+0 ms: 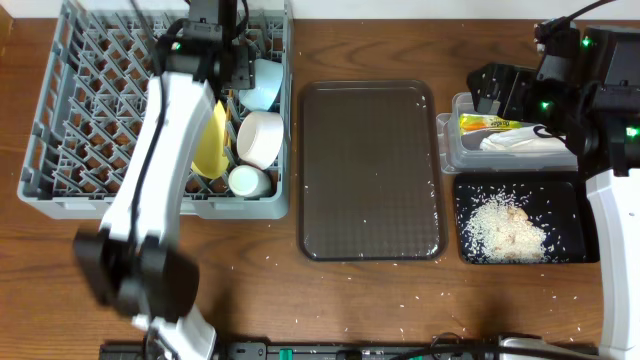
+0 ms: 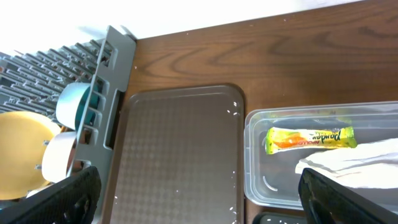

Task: Sort waste into correct bins and load items into the dishwasher
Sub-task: 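Insert the chopstick into the rack beside the cups and release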

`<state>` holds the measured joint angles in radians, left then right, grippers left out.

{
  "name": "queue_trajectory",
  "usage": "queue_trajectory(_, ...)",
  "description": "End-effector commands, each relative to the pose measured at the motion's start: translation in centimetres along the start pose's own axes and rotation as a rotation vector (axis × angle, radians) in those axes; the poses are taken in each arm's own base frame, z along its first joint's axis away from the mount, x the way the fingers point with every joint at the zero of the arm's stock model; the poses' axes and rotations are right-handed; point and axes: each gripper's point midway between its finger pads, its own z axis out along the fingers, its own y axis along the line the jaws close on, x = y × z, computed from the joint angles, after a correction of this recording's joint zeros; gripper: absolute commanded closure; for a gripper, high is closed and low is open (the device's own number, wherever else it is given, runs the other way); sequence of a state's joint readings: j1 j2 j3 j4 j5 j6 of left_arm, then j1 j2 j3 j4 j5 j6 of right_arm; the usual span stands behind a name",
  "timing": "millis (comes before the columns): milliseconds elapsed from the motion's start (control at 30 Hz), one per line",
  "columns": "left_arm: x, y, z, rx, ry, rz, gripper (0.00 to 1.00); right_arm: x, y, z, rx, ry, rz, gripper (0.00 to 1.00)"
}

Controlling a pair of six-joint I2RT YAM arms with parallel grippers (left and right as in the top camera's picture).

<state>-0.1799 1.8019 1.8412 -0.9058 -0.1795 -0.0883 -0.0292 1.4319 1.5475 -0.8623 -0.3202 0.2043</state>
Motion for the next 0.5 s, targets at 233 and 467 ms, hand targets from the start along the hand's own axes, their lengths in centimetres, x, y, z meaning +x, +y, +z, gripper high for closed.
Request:
queue_trajectory(233,-0.8,-2.5,-12.9,0.174,-0.197,0.003,0.14,-0.1,0.1,0.1,-0.001,-0.001,-0.007,0.01)
queue_trajectory(467,2.6,-1.3,-12.9,0.131,-0.073,0.04,0.13,-0.1,0.1,0.1,-0.001,-0.001,-0.007,0.01)
